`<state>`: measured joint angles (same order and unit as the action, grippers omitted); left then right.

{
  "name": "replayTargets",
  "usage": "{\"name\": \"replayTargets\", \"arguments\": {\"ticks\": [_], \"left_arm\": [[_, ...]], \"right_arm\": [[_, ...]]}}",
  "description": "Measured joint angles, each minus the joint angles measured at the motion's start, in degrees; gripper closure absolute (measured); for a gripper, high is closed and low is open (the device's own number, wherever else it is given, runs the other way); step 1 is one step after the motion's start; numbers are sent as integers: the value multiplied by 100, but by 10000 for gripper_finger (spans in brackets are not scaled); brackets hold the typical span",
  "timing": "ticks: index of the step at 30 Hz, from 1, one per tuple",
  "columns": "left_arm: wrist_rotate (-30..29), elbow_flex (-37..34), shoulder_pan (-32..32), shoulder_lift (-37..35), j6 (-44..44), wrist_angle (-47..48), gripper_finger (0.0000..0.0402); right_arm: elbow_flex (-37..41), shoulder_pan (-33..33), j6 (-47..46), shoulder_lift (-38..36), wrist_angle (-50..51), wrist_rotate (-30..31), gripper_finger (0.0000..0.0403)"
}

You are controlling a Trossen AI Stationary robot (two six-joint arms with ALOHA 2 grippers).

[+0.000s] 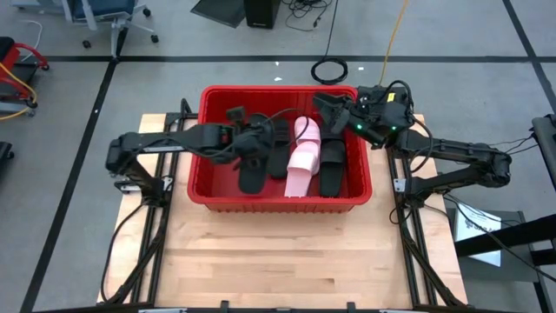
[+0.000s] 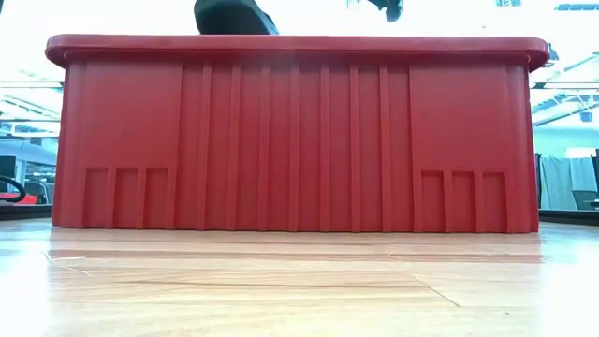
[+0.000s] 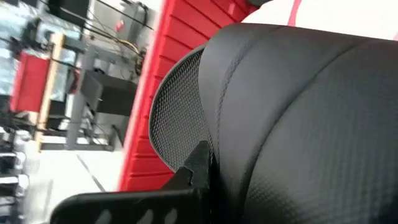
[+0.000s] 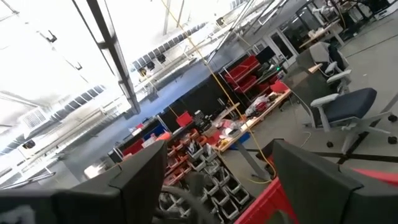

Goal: Pick and place slides into bin
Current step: Put the black slide into the red container

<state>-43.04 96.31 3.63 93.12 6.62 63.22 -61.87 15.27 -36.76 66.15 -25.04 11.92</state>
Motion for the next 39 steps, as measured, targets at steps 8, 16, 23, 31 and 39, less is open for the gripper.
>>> {"name": "replayTargets", "arguments": {"ticks": [8,16,23,31,39], "left_arm": [[304,-312,321,519,-146,-1121,388],[432,-1525,488,529,-416,-1940,385],[592,-2337,421,529,-691,-2407,379],[752,-2588,412,620,-741,-3035,378],[771,-2542,427,1140,-279,-3314,378]], "right_arm": [[0,0,-18,-70,1,0,122],[0,-4,-157,-70,2,-31,122],[0,-2,-100,-70,28,-17,122],[2,-2,-63,-70,177,11,122],[7,-2,-115,-66,213,22,122]]}}
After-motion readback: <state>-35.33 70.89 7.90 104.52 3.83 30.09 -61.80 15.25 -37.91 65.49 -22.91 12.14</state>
